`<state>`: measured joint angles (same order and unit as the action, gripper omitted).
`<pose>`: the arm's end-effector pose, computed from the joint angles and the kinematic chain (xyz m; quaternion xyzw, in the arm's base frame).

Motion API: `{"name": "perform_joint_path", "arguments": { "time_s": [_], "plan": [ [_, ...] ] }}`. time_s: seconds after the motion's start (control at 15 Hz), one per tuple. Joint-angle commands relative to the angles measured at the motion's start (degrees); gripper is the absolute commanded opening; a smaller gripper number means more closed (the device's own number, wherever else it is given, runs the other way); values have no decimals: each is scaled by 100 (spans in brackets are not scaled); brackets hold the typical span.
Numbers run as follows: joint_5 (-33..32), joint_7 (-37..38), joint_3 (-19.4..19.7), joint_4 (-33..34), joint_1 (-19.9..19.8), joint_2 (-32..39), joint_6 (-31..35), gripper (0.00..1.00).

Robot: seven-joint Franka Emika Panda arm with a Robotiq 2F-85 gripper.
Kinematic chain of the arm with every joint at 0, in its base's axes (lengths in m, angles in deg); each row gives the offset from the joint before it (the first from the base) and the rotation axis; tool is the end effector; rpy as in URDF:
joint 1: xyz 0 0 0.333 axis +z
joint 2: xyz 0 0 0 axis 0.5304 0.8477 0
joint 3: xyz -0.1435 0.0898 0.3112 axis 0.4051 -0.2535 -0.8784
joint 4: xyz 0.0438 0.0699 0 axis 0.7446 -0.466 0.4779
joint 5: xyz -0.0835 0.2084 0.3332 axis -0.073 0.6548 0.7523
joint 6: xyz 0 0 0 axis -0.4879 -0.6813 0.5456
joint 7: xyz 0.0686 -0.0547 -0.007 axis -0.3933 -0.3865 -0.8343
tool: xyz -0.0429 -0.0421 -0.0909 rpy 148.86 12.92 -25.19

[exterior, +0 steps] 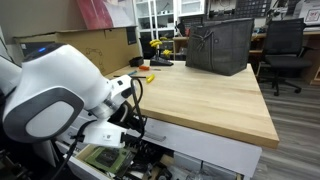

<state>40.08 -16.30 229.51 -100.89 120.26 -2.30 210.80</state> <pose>0.3896 -0.4137 0.2446 0.9636 0.0829 0.2338 0.0995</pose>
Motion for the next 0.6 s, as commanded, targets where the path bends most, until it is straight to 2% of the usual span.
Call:
{"name": "perform_joint_path", "arguments": {
  "time_s": [0.0,0.13,0.2,0.27,0.53],
  "plan": [
    [-163,362,1024,258,1116,85,326,0],
    [-226,402,1788,349,1855,93,658,0],
    [-455,323,1171,442,1175,117,340,0],
    [-538,309,1287,518,1286,86,399,0],
    [-1334,450,1103,691,948,24,490,0]
  ]
}}
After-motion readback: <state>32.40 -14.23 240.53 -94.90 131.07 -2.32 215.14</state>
